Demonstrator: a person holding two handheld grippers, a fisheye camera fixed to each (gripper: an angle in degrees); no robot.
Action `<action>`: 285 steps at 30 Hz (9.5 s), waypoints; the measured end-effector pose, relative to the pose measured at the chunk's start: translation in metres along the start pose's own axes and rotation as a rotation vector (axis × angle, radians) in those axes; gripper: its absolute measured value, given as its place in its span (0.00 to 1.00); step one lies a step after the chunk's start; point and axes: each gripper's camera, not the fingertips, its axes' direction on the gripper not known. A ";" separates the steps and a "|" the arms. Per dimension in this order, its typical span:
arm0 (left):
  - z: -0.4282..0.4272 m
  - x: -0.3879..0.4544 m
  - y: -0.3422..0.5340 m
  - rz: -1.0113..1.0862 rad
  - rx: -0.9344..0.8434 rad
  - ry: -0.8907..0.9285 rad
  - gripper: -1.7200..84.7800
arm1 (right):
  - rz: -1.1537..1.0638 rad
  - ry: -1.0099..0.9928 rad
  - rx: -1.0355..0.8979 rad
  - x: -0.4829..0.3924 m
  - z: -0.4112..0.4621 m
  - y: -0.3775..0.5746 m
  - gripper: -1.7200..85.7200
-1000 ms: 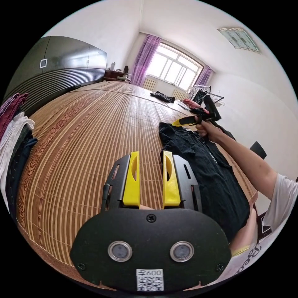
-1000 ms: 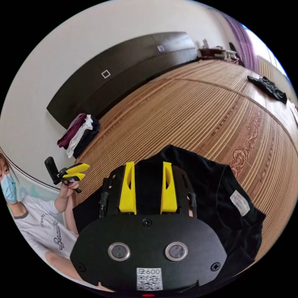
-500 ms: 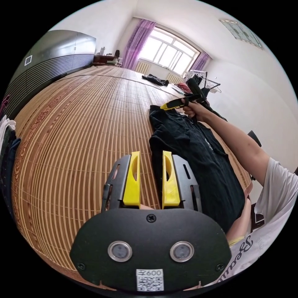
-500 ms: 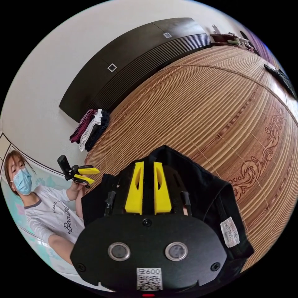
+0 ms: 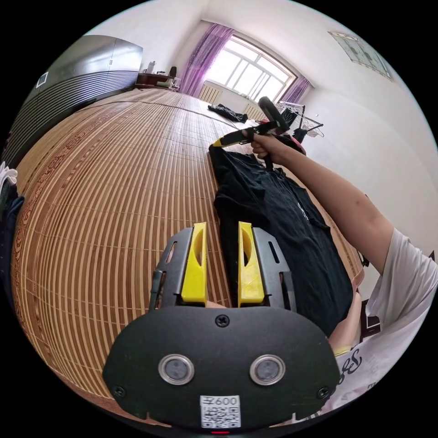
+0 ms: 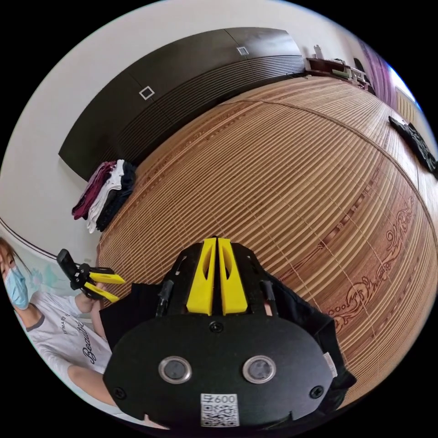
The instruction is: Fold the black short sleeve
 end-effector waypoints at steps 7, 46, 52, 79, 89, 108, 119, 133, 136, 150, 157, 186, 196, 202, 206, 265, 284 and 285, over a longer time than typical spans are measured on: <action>0.003 0.014 -0.006 0.026 -0.028 -0.035 0.13 | 0.155 0.039 0.152 0.026 0.040 -0.001 0.03; 0.029 0.034 -0.045 0.085 -0.125 -0.118 0.13 | 0.075 0.499 -0.075 0.003 0.271 0.287 0.03; 0.033 0.028 -0.051 0.072 -0.121 -0.109 0.13 | -0.358 0.414 -0.090 -0.164 0.328 0.427 0.06; 0.063 0.007 -0.046 0.102 -0.127 -0.128 0.13 | -0.311 0.652 -0.258 -0.148 0.325 0.538 0.02; 0.086 -0.006 -0.048 0.119 -0.013 -0.008 0.11 | -0.205 0.583 0.002 -0.142 0.154 0.511 0.02; 0.180 0.017 -0.001 0.379 -0.168 -0.138 0.05 | 0.186 0.285 0.082 0.136 0.086 0.237 0.01; 0.202 0.091 0.109 1.040 -0.184 -0.570 0.04 | 0.158 0.341 0.243 0.147 0.045 0.253 0.01; 0.098 -0.023 0.022 0.483 -0.069 -0.139 0.05 | 0.155 0.333 0.271 0.143 0.031 0.269 0.01; 0.090 -0.037 0.000 0.355 -0.046 0.081 0.07 | 0.155 0.329 0.274 0.140 0.034 0.275 0.01; 0.125 0.030 -0.034 0.405 -0.152 -0.052 0.07 | 0.112 0.398 0.382 0.080 0.042 0.330 0.01; 0.127 0.059 -0.045 0.429 -0.191 -0.112 0.05 | -0.041 0.219 0.230 -0.036 0.050 0.435 0.02; 0.089 0.146 -0.068 0.472 -0.218 -0.132 0.05 | -0.290 0.747 -0.163 -0.194 0.264 0.627 0.01; 0.018 0.143 -0.088 0.427 -0.158 -0.145 0.08 | -0.066 0.619 0.017 -0.183 0.164 0.612 0.02; -0.010 0.135 -0.108 0.288 -0.022 0.108 0.04 | -0.012 0.340 0.211 -0.179 0.104 0.568 0.05; 0.047 0.164 -0.113 0.326 -0.157 0.021 0.03 | 0.002 0.281 0.261 -0.150 0.119 0.503 0.03; 0.265 0.267 -0.508 0.240 -0.184 -0.043 0.02 | 0.250 0.341 0.245 -0.057 -0.062 0.193 0.01; 0.331 0.341 -0.515 0.298 -0.228 -0.237 0.02 | 0.395 0.102 0.170 -0.056 -0.153 0.150 0.01; 0.333 0.344 -0.516 0.300 -0.233 -0.249 0.02 | 0.409 0.118 0.163 -0.057 -0.157 0.150 0.01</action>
